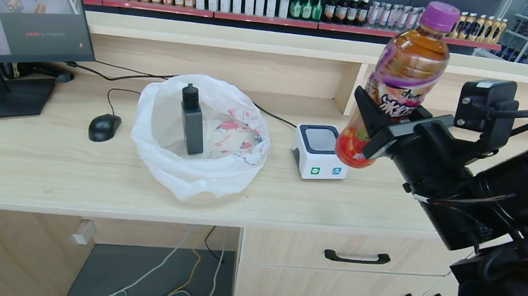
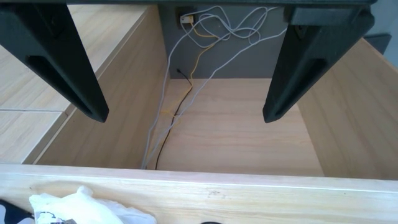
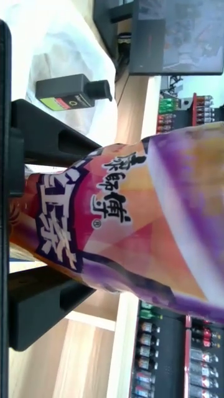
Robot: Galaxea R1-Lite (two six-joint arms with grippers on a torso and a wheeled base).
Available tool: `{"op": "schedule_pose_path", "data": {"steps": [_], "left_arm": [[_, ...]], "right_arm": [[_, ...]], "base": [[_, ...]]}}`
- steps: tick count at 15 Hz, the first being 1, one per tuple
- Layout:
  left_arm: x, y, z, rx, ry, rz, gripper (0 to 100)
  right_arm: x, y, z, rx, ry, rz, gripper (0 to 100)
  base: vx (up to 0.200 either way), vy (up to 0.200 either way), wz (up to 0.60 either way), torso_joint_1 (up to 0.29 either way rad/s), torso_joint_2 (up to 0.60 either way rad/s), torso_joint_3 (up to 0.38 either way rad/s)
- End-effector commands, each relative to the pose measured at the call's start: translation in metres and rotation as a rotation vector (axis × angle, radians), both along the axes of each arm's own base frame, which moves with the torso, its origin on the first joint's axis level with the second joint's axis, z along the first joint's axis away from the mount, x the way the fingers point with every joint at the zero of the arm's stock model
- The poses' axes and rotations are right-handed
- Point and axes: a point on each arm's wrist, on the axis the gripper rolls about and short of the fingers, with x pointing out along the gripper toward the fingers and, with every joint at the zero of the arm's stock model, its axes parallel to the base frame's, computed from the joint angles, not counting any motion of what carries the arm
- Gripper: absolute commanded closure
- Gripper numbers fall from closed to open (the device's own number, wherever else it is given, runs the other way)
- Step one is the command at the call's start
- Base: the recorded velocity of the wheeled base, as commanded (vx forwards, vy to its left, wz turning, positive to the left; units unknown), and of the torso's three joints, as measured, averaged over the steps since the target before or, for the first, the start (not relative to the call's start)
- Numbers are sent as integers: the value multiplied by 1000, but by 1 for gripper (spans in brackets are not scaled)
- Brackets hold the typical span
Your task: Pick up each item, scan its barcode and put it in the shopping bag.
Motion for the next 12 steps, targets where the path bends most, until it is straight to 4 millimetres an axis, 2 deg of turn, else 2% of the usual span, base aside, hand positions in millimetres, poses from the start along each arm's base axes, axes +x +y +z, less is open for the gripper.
{"op": "schedule_pose_path", "data": {"steps": [1, 12], "left_arm": [[0, 0, 0, 0, -1, 1, 0], [0, 0, 0, 0, -1, 1, 0]], "right_arm": [[3, 2, -8, -13, 22, 0, 100], [1, -1, -13, -6, 52, -3, 100]], "base": [[0, 200, 0, -7, 2, -2], [0, 200, 0, 3, 1, 2]]}}
